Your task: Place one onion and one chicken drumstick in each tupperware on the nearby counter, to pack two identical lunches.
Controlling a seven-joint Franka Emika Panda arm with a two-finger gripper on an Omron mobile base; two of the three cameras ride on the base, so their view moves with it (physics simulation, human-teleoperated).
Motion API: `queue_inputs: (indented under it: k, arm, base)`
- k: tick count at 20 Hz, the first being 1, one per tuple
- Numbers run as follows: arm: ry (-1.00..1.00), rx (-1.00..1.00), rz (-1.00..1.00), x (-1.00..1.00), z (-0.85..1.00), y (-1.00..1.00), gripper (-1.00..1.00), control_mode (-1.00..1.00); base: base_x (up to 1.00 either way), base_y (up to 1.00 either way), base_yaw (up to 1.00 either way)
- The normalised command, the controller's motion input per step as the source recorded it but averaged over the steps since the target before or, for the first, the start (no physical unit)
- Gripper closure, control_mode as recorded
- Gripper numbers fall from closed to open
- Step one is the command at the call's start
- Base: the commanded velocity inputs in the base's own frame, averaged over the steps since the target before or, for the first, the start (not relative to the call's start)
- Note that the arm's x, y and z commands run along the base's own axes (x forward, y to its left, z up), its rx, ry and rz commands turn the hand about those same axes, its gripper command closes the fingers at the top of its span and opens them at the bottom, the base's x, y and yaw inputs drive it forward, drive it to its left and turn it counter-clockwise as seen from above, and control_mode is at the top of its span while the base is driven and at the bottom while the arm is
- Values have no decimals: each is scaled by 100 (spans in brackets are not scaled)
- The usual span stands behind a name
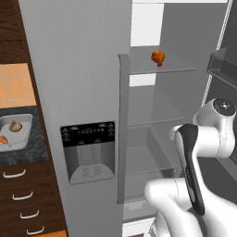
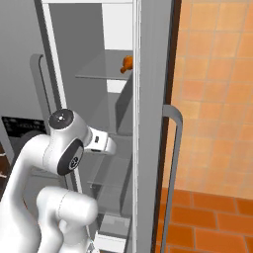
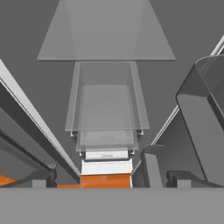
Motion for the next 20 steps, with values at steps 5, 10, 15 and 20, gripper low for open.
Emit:
queue_inputs:
  k: [5, 10, 15, 20]
  arm:
    - [-3, 0, 0, 45, 27, 0, -100, -100]
    - [-16, -2, 0, 37, 57, 2, -100, -100]
    - [-17, 0, 0, 14, 66, 1, -100, -100]
    - [-18, 0, 0, 11, 67, 6, -100, -100]
  base:
    - [0, 0, 0]
    - [0, 0, 0]
    - [0, 0, 0]
    - [0, 0, 0]
